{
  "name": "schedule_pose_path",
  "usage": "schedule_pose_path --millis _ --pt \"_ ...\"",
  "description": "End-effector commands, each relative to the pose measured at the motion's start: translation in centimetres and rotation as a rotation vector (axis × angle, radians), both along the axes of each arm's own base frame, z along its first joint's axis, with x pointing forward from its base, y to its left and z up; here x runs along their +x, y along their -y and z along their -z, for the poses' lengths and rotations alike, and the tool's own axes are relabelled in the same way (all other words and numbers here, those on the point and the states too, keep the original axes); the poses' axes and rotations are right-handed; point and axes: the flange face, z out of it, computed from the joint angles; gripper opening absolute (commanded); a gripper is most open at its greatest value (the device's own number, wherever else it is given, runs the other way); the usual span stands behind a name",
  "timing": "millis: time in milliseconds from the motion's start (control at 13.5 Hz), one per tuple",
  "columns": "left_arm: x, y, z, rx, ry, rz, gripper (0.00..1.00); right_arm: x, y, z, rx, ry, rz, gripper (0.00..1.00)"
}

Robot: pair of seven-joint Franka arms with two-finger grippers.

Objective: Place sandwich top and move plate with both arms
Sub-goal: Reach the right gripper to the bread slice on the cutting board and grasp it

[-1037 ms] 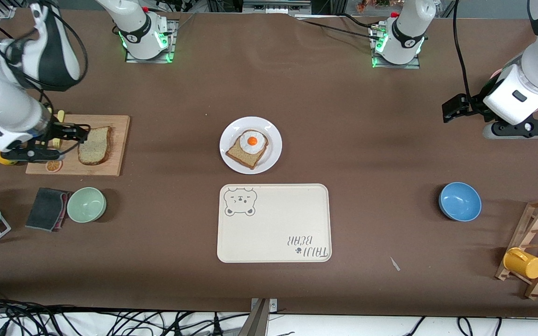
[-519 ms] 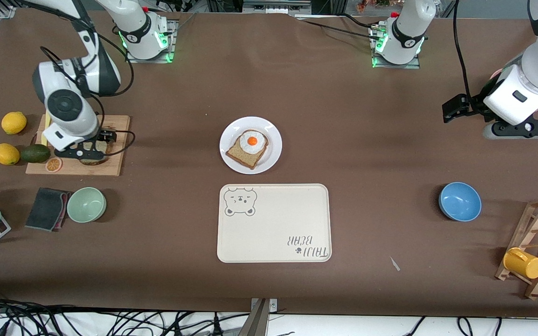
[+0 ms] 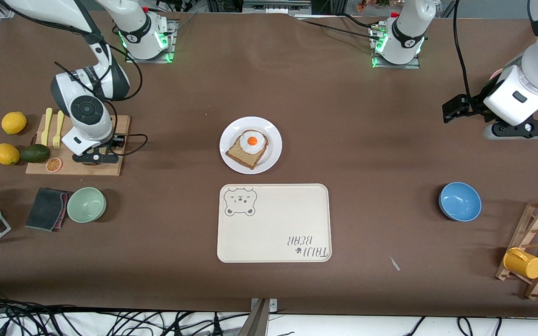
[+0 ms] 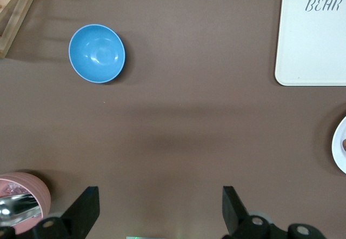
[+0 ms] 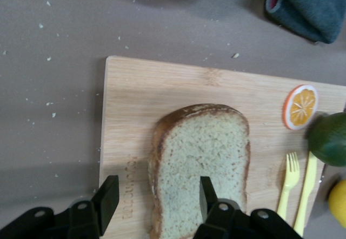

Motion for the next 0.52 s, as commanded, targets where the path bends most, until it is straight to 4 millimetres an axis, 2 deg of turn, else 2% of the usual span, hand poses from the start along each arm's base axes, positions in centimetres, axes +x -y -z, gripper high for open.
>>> schedule_pose_path --millis 0,222,444 --pt "-0.2 -0.1 -0.1 -0.026 0.008 -0.001 1.0 -0.3 0.2 1.0 -0.019 0.007 -0.024 0.61" --pt "-0.2 -0.2 -0.2 -0.027 0.008 -0.001 1.0 -0.4 1.3 2.4 -0.056 0.033 -0.037 0.58" --pt "-0.3 -0.3 -0.3 -0.027 0.009 -0.002 1.0 -0.5 1.5 2.9 -0.058 0.03 -0.045 0.53"
